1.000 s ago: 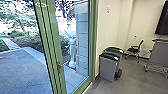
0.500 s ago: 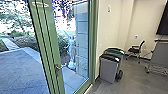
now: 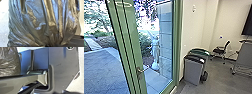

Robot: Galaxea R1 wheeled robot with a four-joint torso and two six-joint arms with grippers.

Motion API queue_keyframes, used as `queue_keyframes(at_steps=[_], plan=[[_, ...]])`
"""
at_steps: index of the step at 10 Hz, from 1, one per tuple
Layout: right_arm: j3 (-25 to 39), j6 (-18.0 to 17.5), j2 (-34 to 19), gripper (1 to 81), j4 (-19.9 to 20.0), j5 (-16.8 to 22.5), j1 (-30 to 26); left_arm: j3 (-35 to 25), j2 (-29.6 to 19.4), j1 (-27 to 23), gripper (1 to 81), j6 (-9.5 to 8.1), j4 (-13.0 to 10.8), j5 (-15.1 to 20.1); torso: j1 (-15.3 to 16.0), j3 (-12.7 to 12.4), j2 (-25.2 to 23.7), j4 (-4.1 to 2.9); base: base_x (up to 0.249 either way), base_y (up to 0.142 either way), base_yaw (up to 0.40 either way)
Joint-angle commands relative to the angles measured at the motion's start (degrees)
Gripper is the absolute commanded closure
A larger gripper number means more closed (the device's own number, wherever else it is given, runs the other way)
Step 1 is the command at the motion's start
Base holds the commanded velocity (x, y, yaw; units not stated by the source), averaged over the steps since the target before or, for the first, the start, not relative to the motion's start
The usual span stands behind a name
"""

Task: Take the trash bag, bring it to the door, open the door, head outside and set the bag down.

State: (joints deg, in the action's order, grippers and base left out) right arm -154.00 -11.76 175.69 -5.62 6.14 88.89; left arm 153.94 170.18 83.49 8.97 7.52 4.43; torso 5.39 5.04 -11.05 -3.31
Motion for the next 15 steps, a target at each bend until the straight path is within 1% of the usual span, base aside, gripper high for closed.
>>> queue_keyframes(at_steps=[1,2,3,4,5,15], plan=[[0.56,0.78,1.53,1.0,-0.53,3.61,-2.01,0.04,-0.19,-3.29,81.1,0.26,-0.31,3.13,0.0,0.0,0.0,0.0,0.127,0.0,0.0],[0.12,0.78,1.53,1.0,-0.53,3.0,-1.48,0.04,-0.19,-3.29,81.1,0.26,-0.31,3.05,0.0,0.0,0.0,0.0,0.127,0.0,0.0],[-0.41,0.78,1.53,1.0,-0.7,1.08,-0.86,0.04,-0.19,-2.94,81.1,0.34,-0.4,1.74,0.0,0.0,0.0,0.0,0.127,0.0,0.0],[-0.41,0.78,1.7,1.0,-1.49,-0.51,-0.33,0.04,-0.19,-2.5,81.1,0.7,-1.1,0.86,0.0,0.0,0.0,0.0,0.127,0.0,0.0],[-0.5,0.78,1.88,1.0,-1.85,-0.87,-0.42,0.04,-0.28,-2.41,81.1,0.7,-1.37,0.41,0.0,0.0,0.0,0.0,0.127,0.0,0.0],[-0.5,0.78,2.32,1.0,-2.03,-0.87,-0.77,0.04,0.25,-2.32,81.1,0.7,-1.37,0.5,0.0,0.0,0.0,0.0,0.127,0.0,0.0]])
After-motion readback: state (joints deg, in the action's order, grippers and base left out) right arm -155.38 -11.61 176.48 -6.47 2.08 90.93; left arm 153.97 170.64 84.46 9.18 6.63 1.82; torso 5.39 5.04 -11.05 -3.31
